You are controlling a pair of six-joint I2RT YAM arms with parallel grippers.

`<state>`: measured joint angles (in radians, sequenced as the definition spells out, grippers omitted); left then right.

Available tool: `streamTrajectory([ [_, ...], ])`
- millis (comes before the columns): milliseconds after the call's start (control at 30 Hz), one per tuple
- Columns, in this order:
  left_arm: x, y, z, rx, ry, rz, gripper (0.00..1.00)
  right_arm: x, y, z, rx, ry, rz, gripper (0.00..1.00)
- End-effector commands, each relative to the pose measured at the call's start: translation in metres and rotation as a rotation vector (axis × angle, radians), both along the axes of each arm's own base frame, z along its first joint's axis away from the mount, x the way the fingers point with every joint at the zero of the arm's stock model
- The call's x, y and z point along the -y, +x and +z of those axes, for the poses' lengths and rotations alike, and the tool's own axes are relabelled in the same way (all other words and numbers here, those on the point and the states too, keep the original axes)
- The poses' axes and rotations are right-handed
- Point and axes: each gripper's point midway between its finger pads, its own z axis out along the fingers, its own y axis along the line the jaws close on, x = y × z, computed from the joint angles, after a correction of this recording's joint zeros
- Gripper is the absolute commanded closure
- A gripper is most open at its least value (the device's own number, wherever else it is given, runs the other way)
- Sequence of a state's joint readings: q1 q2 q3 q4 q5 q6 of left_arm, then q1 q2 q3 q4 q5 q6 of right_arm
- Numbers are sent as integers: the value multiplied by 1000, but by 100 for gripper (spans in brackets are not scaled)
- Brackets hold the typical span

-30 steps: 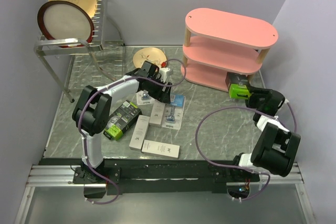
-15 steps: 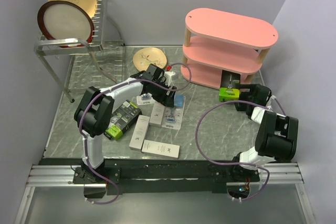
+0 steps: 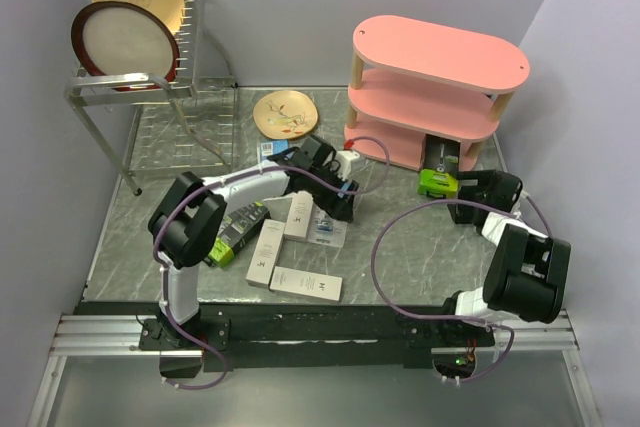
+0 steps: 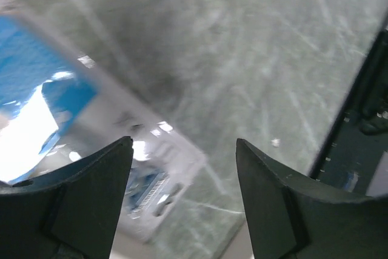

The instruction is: Place and organize the shaving razors onto the shelf

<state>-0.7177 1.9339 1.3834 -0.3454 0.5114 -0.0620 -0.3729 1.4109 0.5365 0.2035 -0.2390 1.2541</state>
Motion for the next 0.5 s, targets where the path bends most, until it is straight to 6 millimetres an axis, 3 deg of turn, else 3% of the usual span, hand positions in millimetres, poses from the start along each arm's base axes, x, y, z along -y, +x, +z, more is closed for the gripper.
streamTrajectory([
  [0, 27, -17, 45, 49, -140, -52, 27, 12, -12, 6, -49, -1, 43, 0],
  [67, 45, -23, 53, 92, -201, -73, 28, 9, -28, -4, -82, 56, 71, 0],
  [133, 65, -29, 62, 119, -260, -73, 30, 12, -36, 0, -68, 43, 87, 0],
  [167, 79, -24, 75, 164, -319, -71, 40, 15, -38, 4, -58, -8, 109, 0],
  [233, 99, -23, 72, 148, -351, -45, 58, 20, -41, 17, -31, -48, 114, 0],
  [267, 113, -18, 87, 177, -410, -47, 79, 21, -44, 22, -43, -71, 140, 0],
  [300, 121, -17, 75, 147, -406, -42, 90, 22, -46, 29, -36, -91, 148, 0],
  [333, 131, -20, 75, 141, -417, -54, 97, 22, -48, 35, -22, -132, 187, 0],
  [367, 142, -18, 85, 143, -450, -67, 99, 21, -51, 41, -20, -158, 207, 0],
  [400, 151, -16, 72, 134, -449, -75, 99, 22, -52, 53, 9, -203, 219, 0],
  [467, 165, -18, 75, 148, -476, -93, 99, 18, -58, 62, 22, -259, 263, 0],
])
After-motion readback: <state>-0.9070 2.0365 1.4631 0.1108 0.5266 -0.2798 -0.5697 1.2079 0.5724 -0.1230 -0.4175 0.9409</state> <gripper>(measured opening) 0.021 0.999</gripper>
